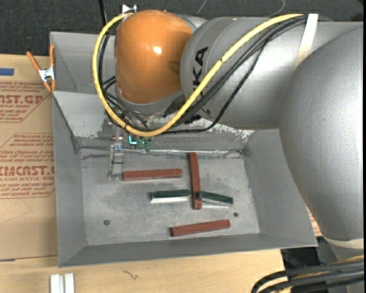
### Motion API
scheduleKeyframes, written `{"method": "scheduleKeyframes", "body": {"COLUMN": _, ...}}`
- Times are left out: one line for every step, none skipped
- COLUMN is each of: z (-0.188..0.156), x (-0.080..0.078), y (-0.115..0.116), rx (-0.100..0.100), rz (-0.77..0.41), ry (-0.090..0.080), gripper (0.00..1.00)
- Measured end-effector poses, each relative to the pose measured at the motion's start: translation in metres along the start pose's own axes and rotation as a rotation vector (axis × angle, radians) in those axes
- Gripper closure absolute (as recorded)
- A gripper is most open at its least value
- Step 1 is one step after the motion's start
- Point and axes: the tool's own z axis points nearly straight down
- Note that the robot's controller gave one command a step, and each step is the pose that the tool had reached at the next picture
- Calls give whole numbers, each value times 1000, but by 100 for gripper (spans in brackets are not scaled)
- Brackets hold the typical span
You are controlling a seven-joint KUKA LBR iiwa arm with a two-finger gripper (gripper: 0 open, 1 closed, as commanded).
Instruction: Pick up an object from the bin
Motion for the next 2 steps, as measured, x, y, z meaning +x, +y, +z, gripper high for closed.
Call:
{"method": "scheduleKeyframes", "body": {"z": 90, "x": -3, "y": -55, "rx": 3, "rz": 149, "ry": -1, "gripper": 0}}
{"method": "scheduleKeyframes", "body": {"z": 158, "x": 6, "y": -120, "rx": 4, "rz": -240, "ry": -2, "gripper": 0}}
